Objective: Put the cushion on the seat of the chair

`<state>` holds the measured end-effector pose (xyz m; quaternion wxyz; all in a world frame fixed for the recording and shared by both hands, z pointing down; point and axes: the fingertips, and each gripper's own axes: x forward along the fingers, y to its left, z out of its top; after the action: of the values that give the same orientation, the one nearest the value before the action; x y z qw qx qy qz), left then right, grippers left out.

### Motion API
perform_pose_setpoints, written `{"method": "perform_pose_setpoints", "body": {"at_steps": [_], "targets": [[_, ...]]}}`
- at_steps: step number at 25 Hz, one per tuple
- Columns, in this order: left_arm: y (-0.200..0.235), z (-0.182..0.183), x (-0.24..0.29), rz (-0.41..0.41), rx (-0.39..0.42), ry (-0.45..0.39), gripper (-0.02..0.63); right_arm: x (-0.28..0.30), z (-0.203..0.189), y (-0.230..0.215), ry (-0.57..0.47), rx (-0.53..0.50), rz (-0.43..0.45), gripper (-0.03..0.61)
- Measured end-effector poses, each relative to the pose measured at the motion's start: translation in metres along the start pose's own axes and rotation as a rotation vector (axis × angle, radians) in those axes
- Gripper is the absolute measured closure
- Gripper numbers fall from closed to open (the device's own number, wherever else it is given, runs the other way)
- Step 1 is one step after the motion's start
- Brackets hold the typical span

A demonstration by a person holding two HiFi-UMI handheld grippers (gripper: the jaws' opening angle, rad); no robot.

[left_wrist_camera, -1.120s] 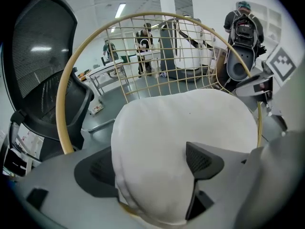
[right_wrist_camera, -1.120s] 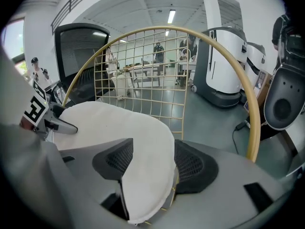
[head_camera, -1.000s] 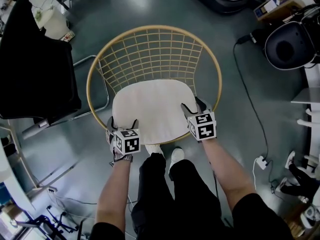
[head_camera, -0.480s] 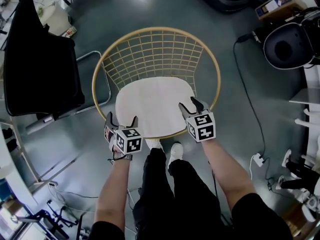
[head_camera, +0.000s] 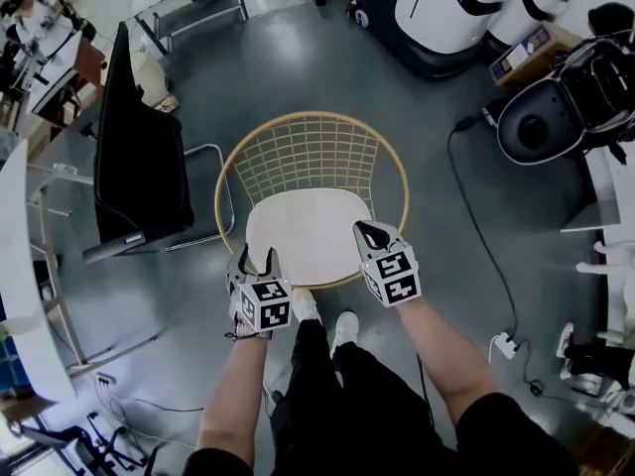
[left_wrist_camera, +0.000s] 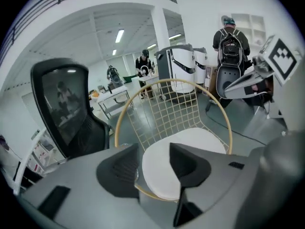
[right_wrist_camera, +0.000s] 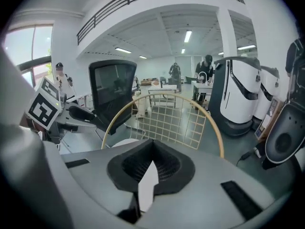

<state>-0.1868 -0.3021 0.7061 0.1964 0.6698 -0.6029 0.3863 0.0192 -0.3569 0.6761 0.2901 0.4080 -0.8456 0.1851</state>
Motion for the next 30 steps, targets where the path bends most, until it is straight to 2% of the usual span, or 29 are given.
{"method": "perform_pose_setpoints", "body": {"at_steps": [2,3,8,12,16,19,24,30], "targets": [[0.001,0.013,-0.030,0.026,0.003,-0.037,0.529,-0.025,0.015,0.009,-0.020,-0.027,0.009,0.566],[0.000,0.019,-0.046,0.025,-0.005,-0.054,0.592,-0.039,0.021,0.015,-0.032,-0.034,0.016,0.566],[-0.014,0.044,-0.124,-0.051,-0.114,-0.131,0.597,-0.107,0.045,0.041,-0.088,-0.060,0.050,0.566],[-0.029,0.060,-0.193,-0.131,-0.178,-0.228,0.597,-0.161,0.056,0.067,-0.132,-0.094,0.091,0.566],[-0.038,0.074,-0.256,-0.175,-0.167,-0.359,0.597,-0.203,0.070,0.089,-0.195,-0.104,0.124,0.566],[-0.044,0.071,-0.292,-0.192,-0.152,-0.418,0.597,-0.229,0.074,0.104,-0.231,-0.099,0.144,0.566],[-0.053,0.058,-0.337,-0.234,-0.166,-0.465,0.597,-0.268,0.081,0.130,-0.279,-0.085,0.160,0.566],[-0.051,0.042,-0.365,-0.296,-0.166,-0.487,0.597,-0.297,0.082,0.165,-0.302,-0.080,0.147,0.566]]}}
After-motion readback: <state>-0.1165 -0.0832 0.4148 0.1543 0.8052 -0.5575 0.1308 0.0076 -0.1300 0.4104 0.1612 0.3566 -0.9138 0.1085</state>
